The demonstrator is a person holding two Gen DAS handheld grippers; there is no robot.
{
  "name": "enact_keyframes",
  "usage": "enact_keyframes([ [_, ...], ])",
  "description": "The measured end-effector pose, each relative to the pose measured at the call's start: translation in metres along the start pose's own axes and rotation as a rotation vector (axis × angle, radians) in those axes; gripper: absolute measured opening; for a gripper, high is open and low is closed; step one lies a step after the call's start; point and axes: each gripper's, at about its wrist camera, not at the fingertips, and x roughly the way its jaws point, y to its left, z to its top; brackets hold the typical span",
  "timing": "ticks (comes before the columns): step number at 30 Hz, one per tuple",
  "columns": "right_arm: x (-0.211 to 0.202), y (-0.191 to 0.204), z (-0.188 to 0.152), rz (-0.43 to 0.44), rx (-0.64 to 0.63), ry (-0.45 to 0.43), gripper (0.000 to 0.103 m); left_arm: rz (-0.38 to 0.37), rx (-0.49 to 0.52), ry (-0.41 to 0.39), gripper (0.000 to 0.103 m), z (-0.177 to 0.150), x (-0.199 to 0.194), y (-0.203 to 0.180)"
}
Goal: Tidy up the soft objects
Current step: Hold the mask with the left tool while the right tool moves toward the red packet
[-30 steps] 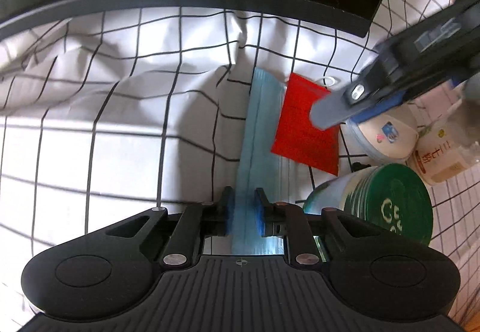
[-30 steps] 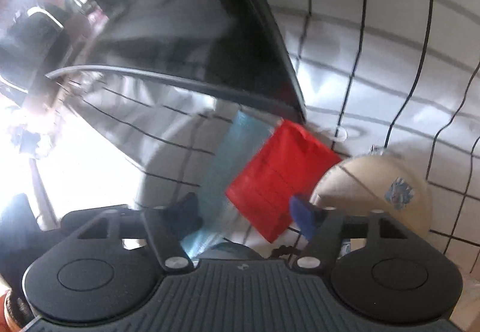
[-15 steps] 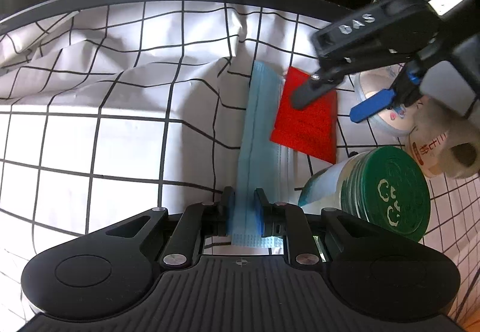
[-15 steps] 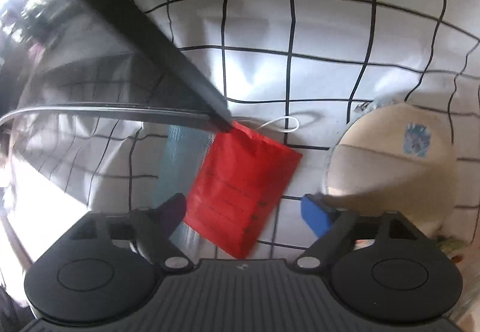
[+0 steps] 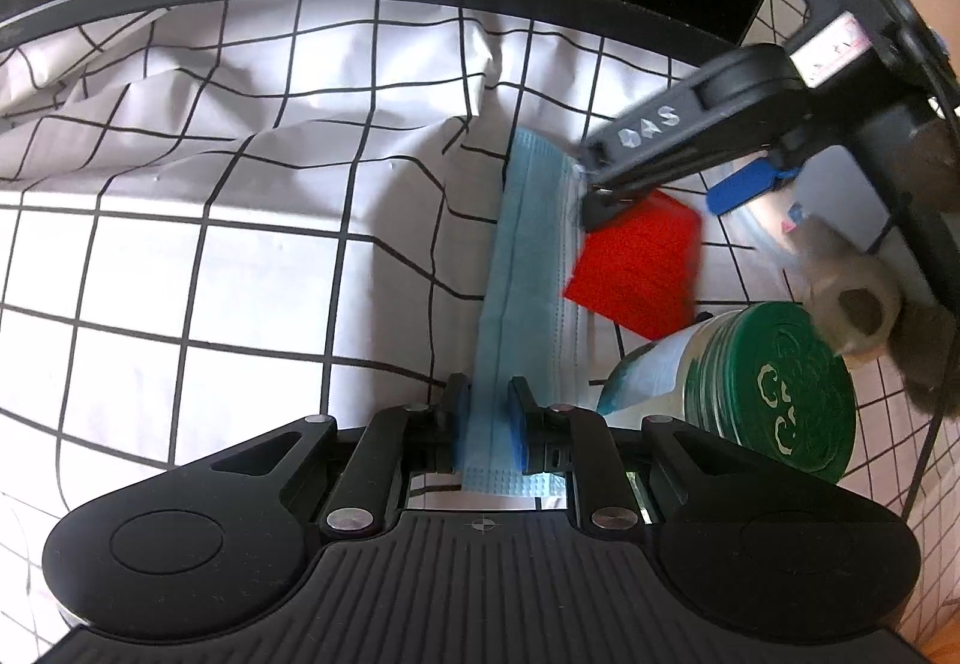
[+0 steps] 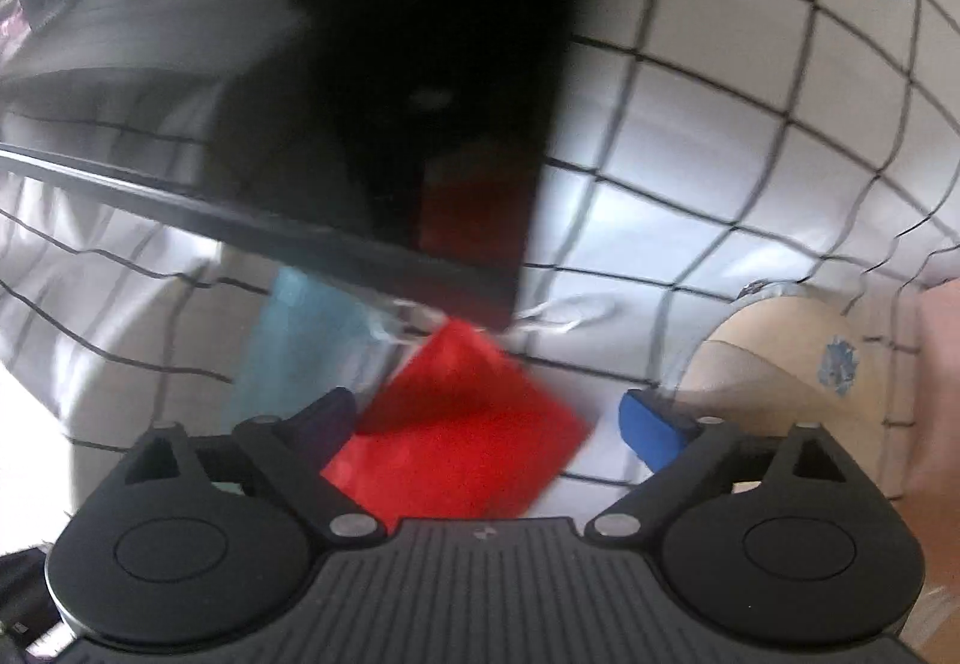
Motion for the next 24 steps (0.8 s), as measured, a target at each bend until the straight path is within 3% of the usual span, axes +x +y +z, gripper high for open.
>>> enact_keyframes([
  [4,-0.004,-0.012,-0.002,0.032,0.026,0.024,0.086,0.032,0.035,0.032,0.019,0.012,0.004,-0.008],
  [7,-0.008,-0.023,-0.002,0.109,0.038,0.053,0.086,0.047,0.040,0.011,0.020,0.025,0.005,-0.013],
  [14,-0.039,-0.016,-0.024,0.203,-0.127,0.006,0.086,0.000,0.065,0.048,0.019,0.053,0.023,-0.022],
  [18,-0.034,-0.006,-0.027,0.219,-0.177,0.053,0.086,0.007,0.040,0.036,0.019,0.053,0.024,-0.019],
  [24,-0.030,-0.014,-0.021,0.208,-0.194,0.032,0.086,0.009,0.015,0.022,0.019,0.028,0.009,-0.013],
])
